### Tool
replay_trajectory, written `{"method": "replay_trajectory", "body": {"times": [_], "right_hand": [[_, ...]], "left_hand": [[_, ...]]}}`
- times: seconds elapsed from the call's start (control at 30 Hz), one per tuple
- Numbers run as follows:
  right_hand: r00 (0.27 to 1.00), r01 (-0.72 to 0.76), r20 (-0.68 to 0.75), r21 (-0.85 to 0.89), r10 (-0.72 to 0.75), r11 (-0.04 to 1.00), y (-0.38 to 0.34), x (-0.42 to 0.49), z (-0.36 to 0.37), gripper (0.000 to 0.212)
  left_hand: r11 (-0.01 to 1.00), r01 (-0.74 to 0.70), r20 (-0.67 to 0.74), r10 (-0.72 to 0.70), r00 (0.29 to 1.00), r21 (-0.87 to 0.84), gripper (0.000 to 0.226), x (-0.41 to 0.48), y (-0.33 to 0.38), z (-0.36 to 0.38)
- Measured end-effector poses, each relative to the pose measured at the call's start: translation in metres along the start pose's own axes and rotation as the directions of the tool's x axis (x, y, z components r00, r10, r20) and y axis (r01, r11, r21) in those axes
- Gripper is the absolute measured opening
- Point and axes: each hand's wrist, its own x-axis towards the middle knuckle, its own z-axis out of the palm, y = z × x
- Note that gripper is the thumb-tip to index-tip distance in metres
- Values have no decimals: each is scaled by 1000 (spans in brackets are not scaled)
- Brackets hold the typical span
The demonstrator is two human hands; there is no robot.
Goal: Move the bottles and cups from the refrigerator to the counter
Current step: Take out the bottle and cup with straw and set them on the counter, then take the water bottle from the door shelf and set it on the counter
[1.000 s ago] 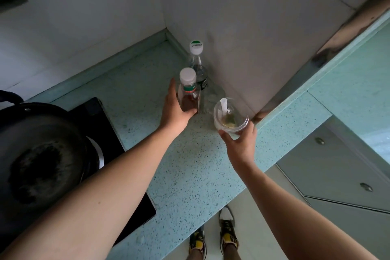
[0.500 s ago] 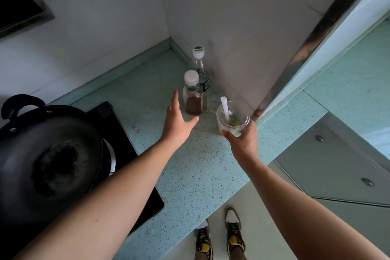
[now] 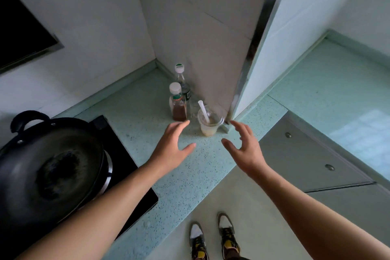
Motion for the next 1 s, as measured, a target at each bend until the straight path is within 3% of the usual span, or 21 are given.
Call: {"method": "replay_trajectory", "body": {"times": [0.2, 0.4, 0.63, 0.77, 1.0], "right_hand": [[988, 156, 19, 4, -156, 988, -30, -33, -68, 73], [986, 133, -101, -9, -133, 991, -17, -82, -131, 72], [938, 18, -345, 43, -1, 999, 27, -171, -205, 69], [869, -64, -484, 90, 99, 994, 59, -238, -245, 67], [685, -217, -677, 163, 269, 963, 108, -388, -318, 74]], "left_hand": [[972, -233, 41, 233, 972, 3, 66, -15, 70, -13], [912, -410, 145, 402, 904, 25, 68, -22, 141, 7], [834, -550, 299, 537, 789, -44, 70, -32, 227, 70], [776, -621, 404, 605, 686, -108, 75, -44, 279, 128], [639, -712, 553, 719, 420, -291, 80, -107, 383, 250]]}}
